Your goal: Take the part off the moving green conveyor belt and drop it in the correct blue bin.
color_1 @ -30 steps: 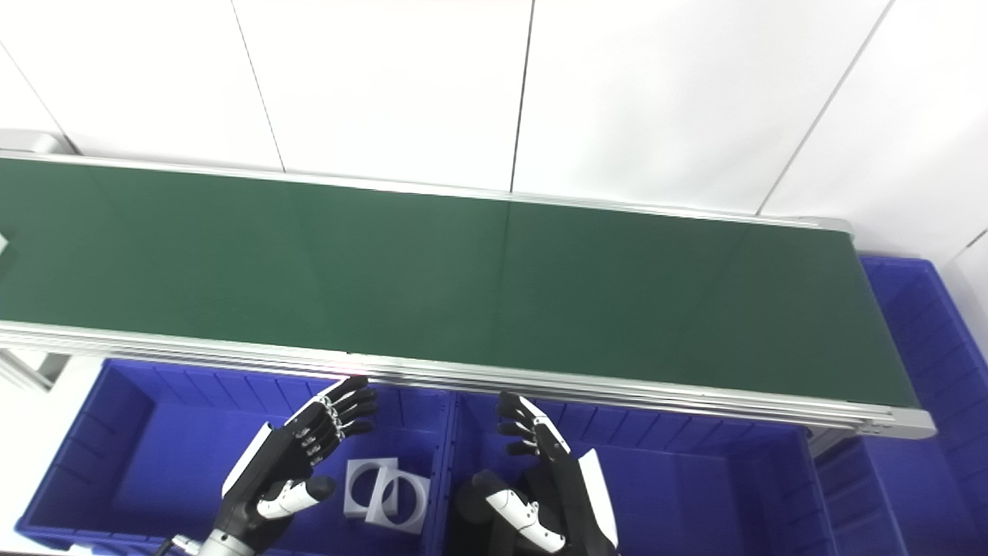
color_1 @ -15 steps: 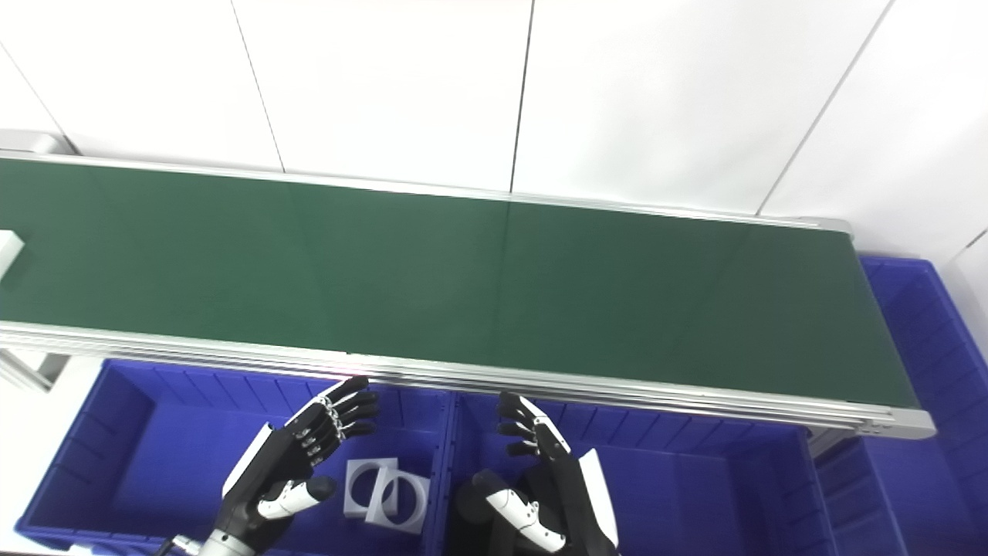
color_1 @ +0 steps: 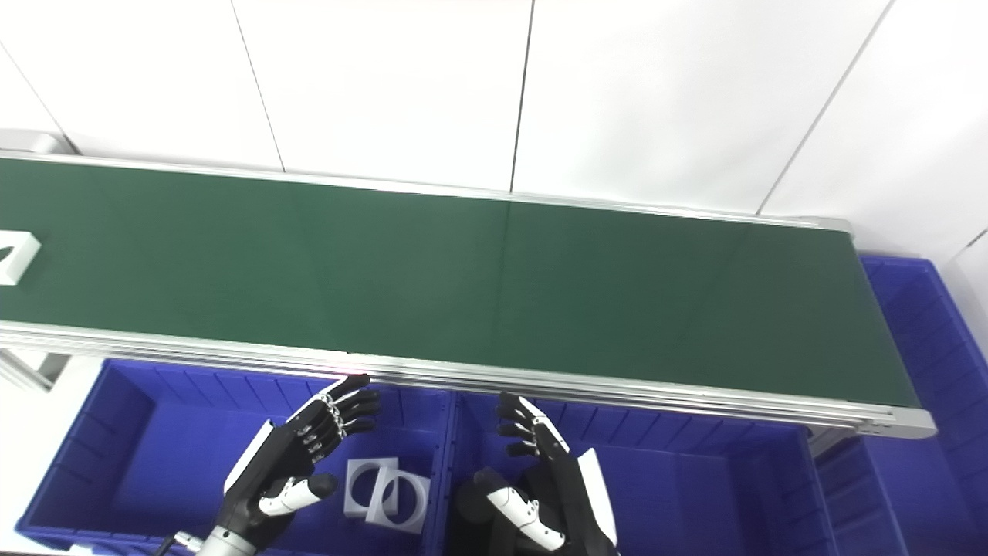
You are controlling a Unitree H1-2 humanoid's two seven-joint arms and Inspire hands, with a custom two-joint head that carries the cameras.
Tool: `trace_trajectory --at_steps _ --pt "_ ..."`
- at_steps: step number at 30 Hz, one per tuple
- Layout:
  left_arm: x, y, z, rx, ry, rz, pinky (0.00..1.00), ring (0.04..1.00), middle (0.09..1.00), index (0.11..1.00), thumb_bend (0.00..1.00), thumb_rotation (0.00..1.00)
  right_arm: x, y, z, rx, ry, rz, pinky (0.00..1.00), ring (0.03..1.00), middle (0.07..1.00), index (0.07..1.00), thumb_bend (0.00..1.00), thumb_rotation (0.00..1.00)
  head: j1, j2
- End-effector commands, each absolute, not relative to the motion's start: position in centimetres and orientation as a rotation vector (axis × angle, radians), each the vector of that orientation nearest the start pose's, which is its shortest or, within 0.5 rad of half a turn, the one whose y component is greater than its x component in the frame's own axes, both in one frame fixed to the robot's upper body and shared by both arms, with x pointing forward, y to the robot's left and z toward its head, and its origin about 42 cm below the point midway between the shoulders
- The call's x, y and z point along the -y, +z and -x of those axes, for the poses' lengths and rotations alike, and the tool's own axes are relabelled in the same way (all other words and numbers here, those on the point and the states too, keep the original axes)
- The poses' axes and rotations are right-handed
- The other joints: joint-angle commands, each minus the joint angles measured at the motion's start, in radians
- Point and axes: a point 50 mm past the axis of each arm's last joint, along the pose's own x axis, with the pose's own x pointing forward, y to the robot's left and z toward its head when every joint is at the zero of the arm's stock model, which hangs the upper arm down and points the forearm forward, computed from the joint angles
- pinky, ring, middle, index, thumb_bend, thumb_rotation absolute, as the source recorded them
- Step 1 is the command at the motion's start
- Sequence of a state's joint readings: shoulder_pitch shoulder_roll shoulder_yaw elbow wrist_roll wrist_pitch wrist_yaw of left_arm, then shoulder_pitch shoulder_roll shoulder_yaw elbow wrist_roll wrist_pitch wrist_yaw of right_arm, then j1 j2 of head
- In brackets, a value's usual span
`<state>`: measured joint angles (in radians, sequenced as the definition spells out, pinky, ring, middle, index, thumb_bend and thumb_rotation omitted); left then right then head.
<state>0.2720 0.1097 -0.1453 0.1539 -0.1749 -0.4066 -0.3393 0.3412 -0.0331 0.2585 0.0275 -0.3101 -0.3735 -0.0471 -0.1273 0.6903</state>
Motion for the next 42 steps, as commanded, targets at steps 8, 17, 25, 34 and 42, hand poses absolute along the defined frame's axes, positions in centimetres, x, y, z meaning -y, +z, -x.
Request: trace_trajectory --at_steps 8,17,25,34,42 --pt "-21.0 2.5 -17.6 0.049 -0.388 0.075 0.78 0.815 0.831 0.871 0.96 0.56 16.0 5.1 -15.9 0.143 0.216 0.244 0.64 0.743 0.808 0.84 0.55 0.71 0.047 -0.011" --pt "-20.6 2.0 -17.7 0.041 -0.397 0.085 0.78 0.81 0.826 0.869 0.95 0.54 16.4 4.7 -16.1 0.141 0.211 0.232 0.63 0.726 0.792 0.822 0.55 0.73 0.115 -0.044" --pt "-20.1 1.6 -17.8 0.029 -0.402 0.079 0.76 0.804 0.827 0.864 0.95 0.54 16.8 4.5 -16.1 0.14 0.208 0.238 0.62 0.718 0.778 0.812 0.52 0.72 0.182 -0.083" --pt "-19.3 1.0 -18.0 0.009 -0.41 0.084 0.76 0.793 0.816 0.853 0.92 0.48 17.7 3.9 -16.3 0.128 0.201 0.24 0.6 0.698 0.771 0.812 0.49 0.7 0.301 -0.158" --pt "-18.7 0.6 -18.5 0.001 -0.41 0.082 0.75 0.782 0.799 0.833 0.93 0.45 18.3 3.2 -16.7 0.11 0.2 0.236 0.62 0.713 0.778 0.814 0.46 0.69 0.341 -0.197"
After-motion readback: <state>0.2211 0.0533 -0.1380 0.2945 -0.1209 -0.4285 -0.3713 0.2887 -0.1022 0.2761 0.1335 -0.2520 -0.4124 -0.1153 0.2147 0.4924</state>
